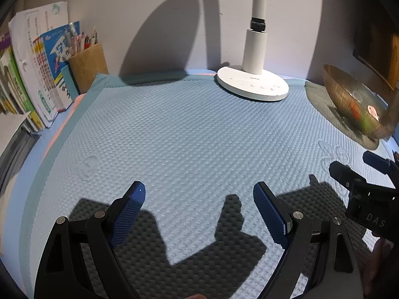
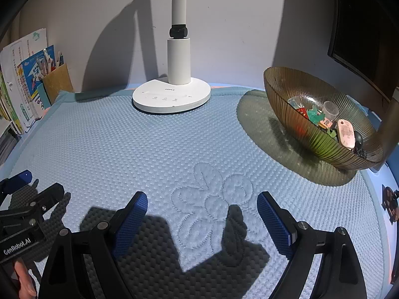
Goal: Organize rigid objects
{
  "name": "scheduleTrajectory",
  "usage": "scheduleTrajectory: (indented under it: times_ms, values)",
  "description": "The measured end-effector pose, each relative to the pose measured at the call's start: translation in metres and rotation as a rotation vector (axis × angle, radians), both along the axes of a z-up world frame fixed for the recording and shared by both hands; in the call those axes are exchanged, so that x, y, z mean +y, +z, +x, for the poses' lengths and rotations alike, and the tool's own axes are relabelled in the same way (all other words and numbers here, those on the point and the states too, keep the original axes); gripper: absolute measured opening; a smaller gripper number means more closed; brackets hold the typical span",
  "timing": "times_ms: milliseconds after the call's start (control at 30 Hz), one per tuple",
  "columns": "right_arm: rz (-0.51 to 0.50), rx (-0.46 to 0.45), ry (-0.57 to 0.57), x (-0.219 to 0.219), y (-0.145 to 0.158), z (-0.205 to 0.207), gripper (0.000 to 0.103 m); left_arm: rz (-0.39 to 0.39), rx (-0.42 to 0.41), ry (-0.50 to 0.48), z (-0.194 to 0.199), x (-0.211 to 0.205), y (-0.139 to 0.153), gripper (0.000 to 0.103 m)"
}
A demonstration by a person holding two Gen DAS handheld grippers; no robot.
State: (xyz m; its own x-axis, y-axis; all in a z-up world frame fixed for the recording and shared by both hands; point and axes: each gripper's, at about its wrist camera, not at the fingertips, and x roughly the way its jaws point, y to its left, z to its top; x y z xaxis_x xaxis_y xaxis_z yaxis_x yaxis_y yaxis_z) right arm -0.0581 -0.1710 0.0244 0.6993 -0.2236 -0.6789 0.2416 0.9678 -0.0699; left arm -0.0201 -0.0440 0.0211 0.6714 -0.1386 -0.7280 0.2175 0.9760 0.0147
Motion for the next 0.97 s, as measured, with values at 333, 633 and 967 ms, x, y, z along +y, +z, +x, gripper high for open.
scheduleTrajectory:
  times_ms: [333,633,967]
  values:
    - [-0.003,0.005,0.005,-0.0006,-0.0005,0.0007,0.089,0.010,0.002,-0.001,-0.0001,-0.0018,-0.0007,0.088]
    - [0.000,0.007,0.007,-0.0010,-0.0010,0.0014,0.089,0.027,0.005,-0.006,-0.0007,-0.0033,-0.0015,0.087]
    - [0.004,0.032,-0.004,-0.0007,-0.0033,0.0046,0.090,0.053,0.028,-0.006,0.0046,-0.0064,-0.0054,0.088]
